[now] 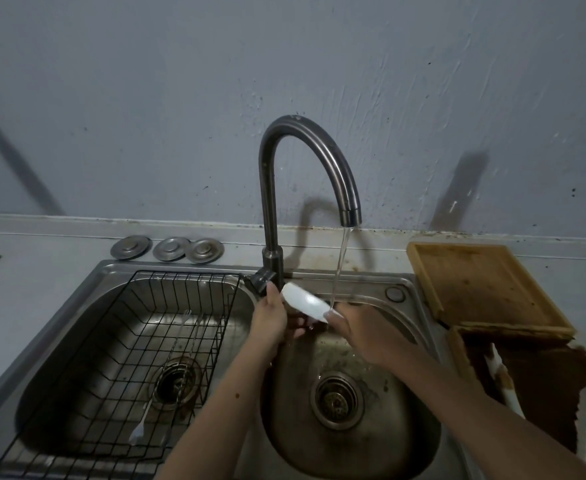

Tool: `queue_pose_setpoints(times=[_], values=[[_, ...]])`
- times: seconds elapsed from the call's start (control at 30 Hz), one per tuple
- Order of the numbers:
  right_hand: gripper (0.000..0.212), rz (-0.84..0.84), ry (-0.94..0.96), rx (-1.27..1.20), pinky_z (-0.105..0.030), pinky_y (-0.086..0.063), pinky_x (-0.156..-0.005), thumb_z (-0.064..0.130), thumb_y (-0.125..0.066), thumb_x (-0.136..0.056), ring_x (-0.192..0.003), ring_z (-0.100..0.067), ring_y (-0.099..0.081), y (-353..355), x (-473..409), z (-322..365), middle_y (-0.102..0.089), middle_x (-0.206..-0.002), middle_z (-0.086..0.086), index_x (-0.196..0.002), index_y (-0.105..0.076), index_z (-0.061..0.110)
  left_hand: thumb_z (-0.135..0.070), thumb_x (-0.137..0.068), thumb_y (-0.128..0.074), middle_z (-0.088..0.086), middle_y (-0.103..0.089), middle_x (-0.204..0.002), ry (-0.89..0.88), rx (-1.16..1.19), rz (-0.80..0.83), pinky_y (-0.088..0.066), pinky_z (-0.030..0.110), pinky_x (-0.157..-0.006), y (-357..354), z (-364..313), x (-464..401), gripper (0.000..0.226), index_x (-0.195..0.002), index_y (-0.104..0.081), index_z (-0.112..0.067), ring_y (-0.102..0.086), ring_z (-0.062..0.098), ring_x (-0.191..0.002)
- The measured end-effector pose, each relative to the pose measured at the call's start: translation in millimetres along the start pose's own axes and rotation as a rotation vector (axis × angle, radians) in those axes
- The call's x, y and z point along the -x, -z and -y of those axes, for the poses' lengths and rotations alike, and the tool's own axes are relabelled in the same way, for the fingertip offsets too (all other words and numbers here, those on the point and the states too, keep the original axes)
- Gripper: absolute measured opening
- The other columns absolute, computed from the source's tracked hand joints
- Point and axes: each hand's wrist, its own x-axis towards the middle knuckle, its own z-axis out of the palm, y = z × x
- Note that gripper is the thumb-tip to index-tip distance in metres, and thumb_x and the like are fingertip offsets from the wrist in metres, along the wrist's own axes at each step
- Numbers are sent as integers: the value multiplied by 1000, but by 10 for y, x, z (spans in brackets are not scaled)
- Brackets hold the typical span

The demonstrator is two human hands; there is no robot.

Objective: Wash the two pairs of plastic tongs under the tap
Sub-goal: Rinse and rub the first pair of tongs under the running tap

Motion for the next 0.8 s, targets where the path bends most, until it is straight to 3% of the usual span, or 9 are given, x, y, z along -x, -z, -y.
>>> queue_pose_setpoints(times=[0.03,0.1,0.17,0.23,0.3,0.4,0.57,0.8], values=[[44,-5,-71,-164,-31,-45,-60,44,-32,-97,-66,-19,-60,-49,16,14,-63,-74,-5,-93,-60,10,-50,-96,-24,14,-67,-85,-40,-62,-29,-59,37,-60,55,-17,-29,54,-99,-55,-6,-67,27,-73],[50,8,-169,-424,-21,-43,-49,45,-26,-97,-48,-10,-56,-118,63,62,-58,-59,1,-85,-60,11,-44,-97,-29,19,-64,-99,-142,-214,-162,-55,43,-78,158,-23,-101,50,-111,-49,1,-64,36,-92],[55,48,-196,-676,-19,-38,-39,52,-21,-95,-33,-8,-45,-171,118,91,-52,-45,3,-72,-53,15,-26,-96,-44,18,-62,-103,-218,-300,-232,-47,35,-81,244,-27,-157,36,-115,-44,5,-59,36,-104],[59,92,-182,-883,-20,-37,-39,58,-19,-94,-33,-11,-41,-205,171,91,-50,-43,3,-67,-50,15,-10,-89,-56,21,-59,-114,-278,-348,-203,-47,38,-85,299,-44,-203,37,-118,-41,9,-58,34,-108],[60,117,-157,-1013,-21,-36,-39,61,-22,-91,-34,-13,-40,-235,217,82,-50,-46,3,-72,-51,13,-6,-85,-60,21,-55,-121,-339,-419,-221,-46,41,-94,323,-67,-244,44,-121,-39,7,-55,33,-111],[62,136,-154,-1097,-23,-38,-39,67,-29,-86,-34,-13,-41,-262,282,63,-51,-49,2,-79,-51,10,-11,-89,-55,19,-56,-112,-403,-496,-245,-44,42,-93,287,-83,-327,33,-116,-41,3,-54,36,-107],[62,116,-127,-1129,-24,-39,-38,72,-32,-82,-35,-15,-41,-250,343,32,-51,-51,0,-75,-54,14,-14,-93,-48,13,-54,-100,-452,-537,-319,-38,33,-75,266,-51,-399,12,-100,-44,-5,-56,34,-97],[57,58,-148,-1030,-24,-39,-37,56,-29,-87,-34,-12,-42,-95,368,56,-52,-48,0,-76,-52,6,-16,-89,-48,18,-60,-105,-396,-740,-439,-47,45,-79,224,-144,-461,18,-103,-43,-5,-59,36,-92]])
